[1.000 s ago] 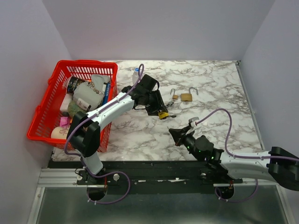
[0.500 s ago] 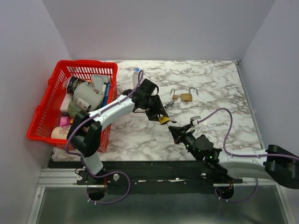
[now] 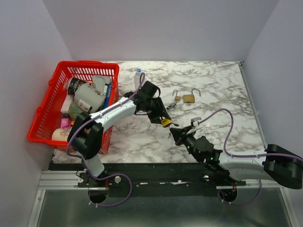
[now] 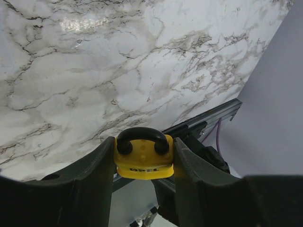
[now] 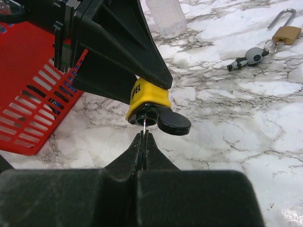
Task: Unlock with the key
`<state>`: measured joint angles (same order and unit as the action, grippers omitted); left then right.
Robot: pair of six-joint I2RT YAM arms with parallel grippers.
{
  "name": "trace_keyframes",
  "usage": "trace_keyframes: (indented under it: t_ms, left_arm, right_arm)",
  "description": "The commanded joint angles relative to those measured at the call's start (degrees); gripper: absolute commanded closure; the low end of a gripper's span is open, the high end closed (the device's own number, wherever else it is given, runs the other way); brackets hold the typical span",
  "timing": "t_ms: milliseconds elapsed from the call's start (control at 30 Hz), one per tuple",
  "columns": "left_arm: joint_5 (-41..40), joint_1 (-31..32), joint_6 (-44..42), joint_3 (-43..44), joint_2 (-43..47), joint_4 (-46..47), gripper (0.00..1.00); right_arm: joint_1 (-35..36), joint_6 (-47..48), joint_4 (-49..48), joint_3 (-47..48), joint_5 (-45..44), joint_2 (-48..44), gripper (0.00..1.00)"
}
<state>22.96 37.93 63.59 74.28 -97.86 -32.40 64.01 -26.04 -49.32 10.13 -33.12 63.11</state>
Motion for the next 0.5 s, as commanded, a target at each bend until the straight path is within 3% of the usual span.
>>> trace_keyframes:
  t_ms: [0, 467]
  left_arm:
    - [2.7, 0.0, 1.3, -0.6, 2.8, 1.5, 1.0]
    - [3.3, 0.1, 1.6, -1.1, 3.1, 2.2, 1.0]
  right_arm:
    - [-1.0, -2.3, -4.2, 0.7, -0.8, -0.1, 0.99]
    - [-4.5, -6.3, -5.2, 0.2, 3.9, 2.3, 0.99]
